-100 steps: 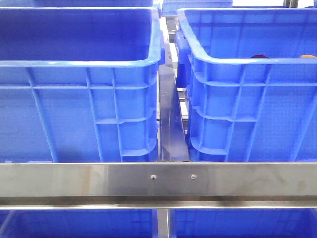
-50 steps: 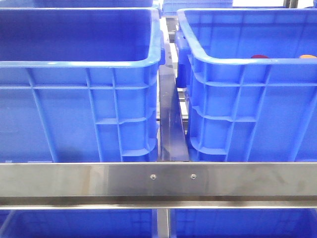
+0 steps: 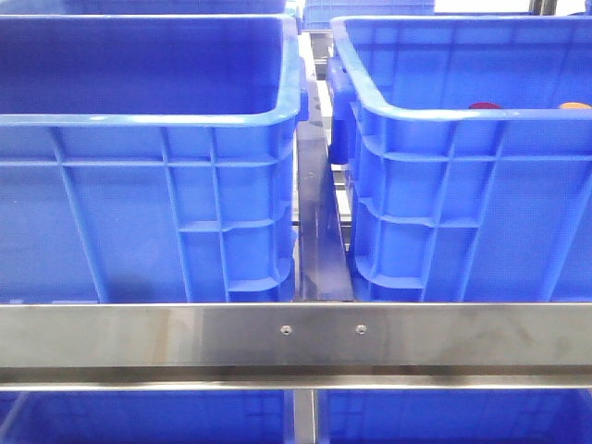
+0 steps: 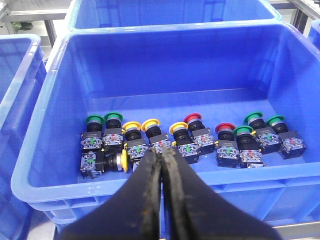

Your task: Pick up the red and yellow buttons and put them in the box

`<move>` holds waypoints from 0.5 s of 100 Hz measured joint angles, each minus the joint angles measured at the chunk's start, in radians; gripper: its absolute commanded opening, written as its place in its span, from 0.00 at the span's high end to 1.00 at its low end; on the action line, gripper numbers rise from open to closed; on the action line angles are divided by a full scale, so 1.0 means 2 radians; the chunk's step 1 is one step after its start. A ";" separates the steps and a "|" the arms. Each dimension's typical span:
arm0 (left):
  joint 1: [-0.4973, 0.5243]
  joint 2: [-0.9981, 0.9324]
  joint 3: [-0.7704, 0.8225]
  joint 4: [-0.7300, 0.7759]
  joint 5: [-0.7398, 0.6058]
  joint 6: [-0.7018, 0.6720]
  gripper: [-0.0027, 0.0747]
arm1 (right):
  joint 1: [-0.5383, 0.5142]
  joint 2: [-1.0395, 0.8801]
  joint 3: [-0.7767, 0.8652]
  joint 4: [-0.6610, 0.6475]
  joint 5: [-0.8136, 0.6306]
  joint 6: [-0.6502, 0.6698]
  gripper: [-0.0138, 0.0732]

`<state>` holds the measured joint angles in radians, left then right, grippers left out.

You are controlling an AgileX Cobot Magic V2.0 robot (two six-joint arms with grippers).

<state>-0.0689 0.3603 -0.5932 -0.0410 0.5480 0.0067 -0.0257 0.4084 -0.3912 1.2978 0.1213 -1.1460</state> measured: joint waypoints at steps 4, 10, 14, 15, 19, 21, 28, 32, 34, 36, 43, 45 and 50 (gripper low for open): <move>0.000 0.000 0.000 0.000 0.000 0.000 0.99 | 0.000 -0.001 0.000 0.000 0.000 0.000 0.44; 0.000 0.000 0.000 0.000 0.000 0.000 0.99 | 0.000 -0.001 0.000 0.000 0.000 0.000 0.54; 0.000 0.000 0.000 0.000 0.000 0.000 0.99 | 0.000 -0.001 0.000 0.000 0.000 0.000 0.63; 0.000 0.000 0.000 0.000 0.000 0.000 0.99 | 0.000 -0.001 0.000 0.000 0.000 0.000 0.64; 0.000 0.000 0.000 0.000 0.000 0.000 0.99 | 0.000 -0.001 0.000 0.000 0.000 0.000 0.72; 0.000 0.000 0.000 0.000 0.000 0.000 0.99 | 0.000 -0.001 0.000 0.000 0.000 0.000 0.76; 0.000 0.000 0.000 0.000 0.000 0.000 0.99 | 0.000 -0.001 0.000 0.000 0.000 0.000 0.87; 0.000 0.000 0.000 0.000 0.000 0.000 0.99 | 0.000 -0.001 0.000 0.000 0.000 0.000 0.93; 0.000 0.000 0.000 0.000 0.000 0.000 0.99 | 0.000 -0.001 0.000 0.000 0.000 0.000 0.92; 0.000 0.000 0.000 0.000 0.000 0.000 0.99 | 0.000 -0.001 0.000 0.000 0.000 0.000 0.92; 0.000 0.000 0.000 0.000 0.000 0.000 0.99 | 0.000 -0.001 0.000 0.000 0.001 0.000 0.92; 0.000 0.000 0.000 0.000 0.000 0.000 0.99 | 0.000 -0.001 0.000 0.000 0.001 0.000 0.92; 0.000 0.000 0.000 0.000 0.000 0.000 0.99 | 0.000 -0.001 0.000 0.000 0.001 0.000 0.92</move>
<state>-0.0689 0.3603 -0.5932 -0.0410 0.5480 0.0067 -0.0257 0.4068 -0.3912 1.2978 0.1228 -1.1460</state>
